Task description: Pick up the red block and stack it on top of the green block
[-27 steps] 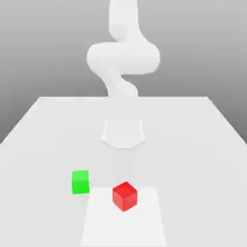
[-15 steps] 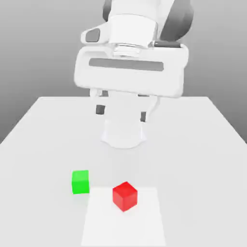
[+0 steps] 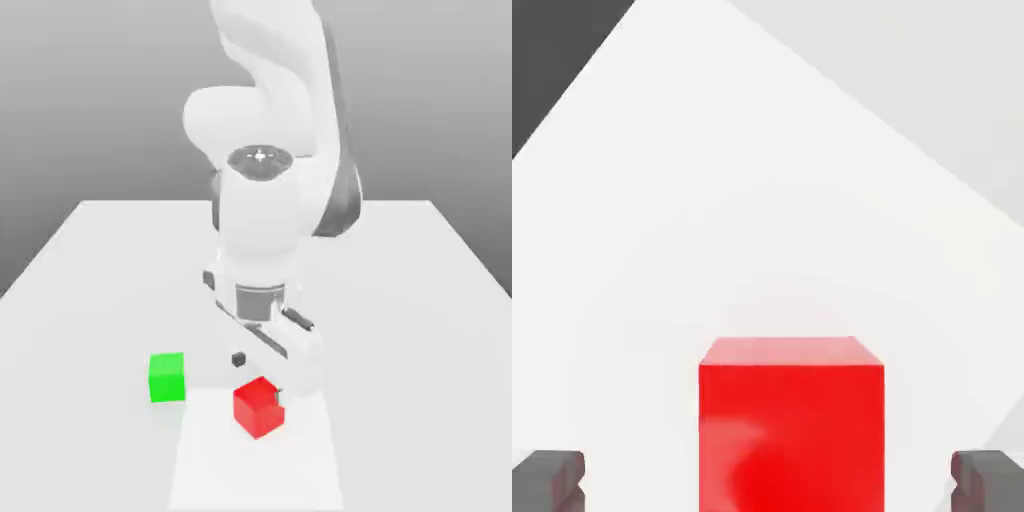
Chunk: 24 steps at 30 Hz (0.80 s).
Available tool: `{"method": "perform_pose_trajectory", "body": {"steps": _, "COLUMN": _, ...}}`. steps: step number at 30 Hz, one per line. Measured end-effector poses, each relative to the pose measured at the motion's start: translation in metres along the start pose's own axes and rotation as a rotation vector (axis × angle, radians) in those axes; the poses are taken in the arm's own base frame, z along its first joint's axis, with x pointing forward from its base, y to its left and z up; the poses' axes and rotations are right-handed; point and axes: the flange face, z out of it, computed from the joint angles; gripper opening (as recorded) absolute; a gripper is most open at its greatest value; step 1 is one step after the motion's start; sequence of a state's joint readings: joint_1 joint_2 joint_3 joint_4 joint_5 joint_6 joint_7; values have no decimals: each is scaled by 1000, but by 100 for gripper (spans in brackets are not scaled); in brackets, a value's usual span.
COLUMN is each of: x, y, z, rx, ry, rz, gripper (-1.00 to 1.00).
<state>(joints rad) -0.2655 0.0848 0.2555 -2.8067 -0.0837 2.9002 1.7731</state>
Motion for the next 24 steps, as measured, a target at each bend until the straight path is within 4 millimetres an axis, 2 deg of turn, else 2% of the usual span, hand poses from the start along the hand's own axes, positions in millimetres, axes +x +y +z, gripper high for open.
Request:
{"method": "perform_pose_trajectory", "body": {"steps": 7, "x": 1, "y": 6, "z": 37, "rx": -9, "ry": 1, "rz": -4, "gripper": 0}}
{"method": "perform_pose_trajectory", "body": {"steps": 8, "x": 1, "y": 7, "z": 41, "rx": -11, "ry": 2, "rz": -5, "gripper": -100}}
{"method": "perform_pose_trajectory", "body": {"steps": 15, "x": 1, "y": 7, "z": 40, "rx": -8, "ry": 2, "rz": -5, "gripper": -100}}
{"method": "perform_pose_trajectory", "body": {"steps": 24, "x": -1, "y": 0, "z": -4, "rx": 1, "ry": 0, "rz": -2, "gripper": -100}}
